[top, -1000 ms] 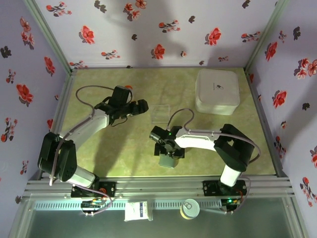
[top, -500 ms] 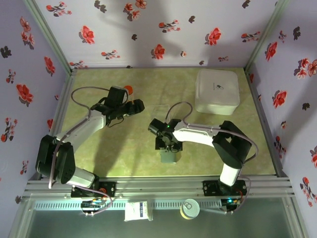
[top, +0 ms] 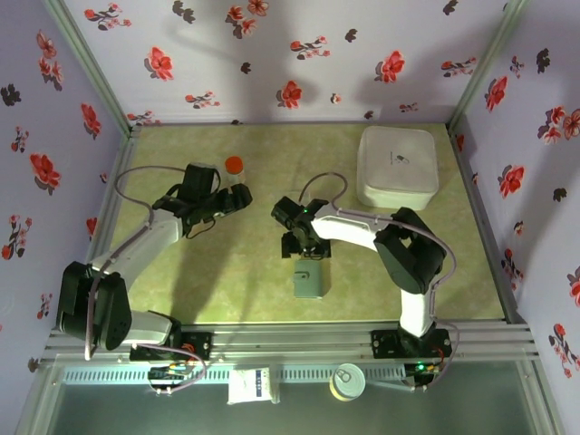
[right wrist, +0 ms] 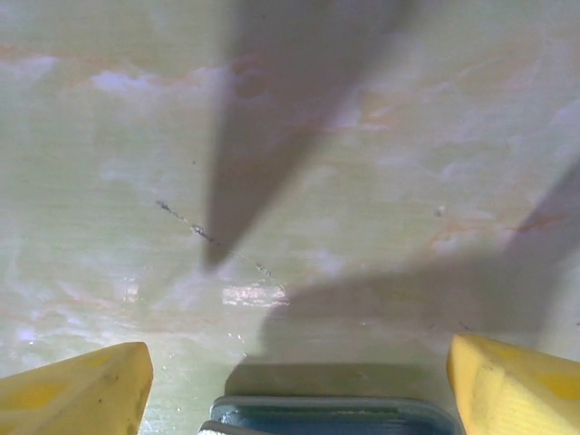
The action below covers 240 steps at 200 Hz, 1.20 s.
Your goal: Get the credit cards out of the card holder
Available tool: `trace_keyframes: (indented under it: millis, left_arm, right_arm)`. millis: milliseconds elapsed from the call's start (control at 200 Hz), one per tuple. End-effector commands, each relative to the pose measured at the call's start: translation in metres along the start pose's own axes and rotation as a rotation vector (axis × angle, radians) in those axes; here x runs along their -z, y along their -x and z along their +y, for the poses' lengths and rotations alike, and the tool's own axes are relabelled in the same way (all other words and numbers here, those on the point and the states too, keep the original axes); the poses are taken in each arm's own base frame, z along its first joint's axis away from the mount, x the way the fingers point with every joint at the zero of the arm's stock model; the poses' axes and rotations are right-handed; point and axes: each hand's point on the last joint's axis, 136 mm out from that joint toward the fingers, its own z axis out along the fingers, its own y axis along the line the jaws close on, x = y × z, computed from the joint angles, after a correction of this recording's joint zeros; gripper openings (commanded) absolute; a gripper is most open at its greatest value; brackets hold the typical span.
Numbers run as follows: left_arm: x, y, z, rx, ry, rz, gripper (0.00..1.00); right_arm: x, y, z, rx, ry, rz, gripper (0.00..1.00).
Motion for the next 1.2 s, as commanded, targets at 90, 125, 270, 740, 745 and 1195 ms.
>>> trace_keyframes:
  millis: [90, 125, 270, 740, 745, 1195]
  left_arm:
    - [0.004, -0.003, 0.006, 0.003, 0.005, 0.002, 0.91]
    - [0.004, -0.003, 0.006, 0.002, 0.004, 0.002, 0.91]
    - [0.003, -0.005, 0.007, 0.003, 0.005, 0.007, 0.91]
    - [-0.005, -0.006, 0.008, 0.011, 0.0, 0.02, 0.91]
    - [-0.005, -0.006, 0.008, 0.012, 0.001, 0.02, 0.91]
    - [-0.003, -0.001, 0.01, 0.003, 0.015, 0.026, 0.91]
  right_arm:
    - [0.007, -0.014, -0.014, -0.005, -0.079, 0.023, 0.91]
    - [0.008, -0.016, -0.015, -0.003, -0.078, 0.026, 0.92]
    - [0.008, -0.031, -0.005, 0.019, -0.048, 0.067, 0.94]
    - [0.003, -0.043, -0.007, 0.014, -0.062, 0.07, 0.78]
    - [0.003, -0.042, -0.007, 0.015, -0.062, 0.068, 0.78]
    - [0.001, 0.016, -0.01, 0.076, -0.055, 0.017, 0.66]
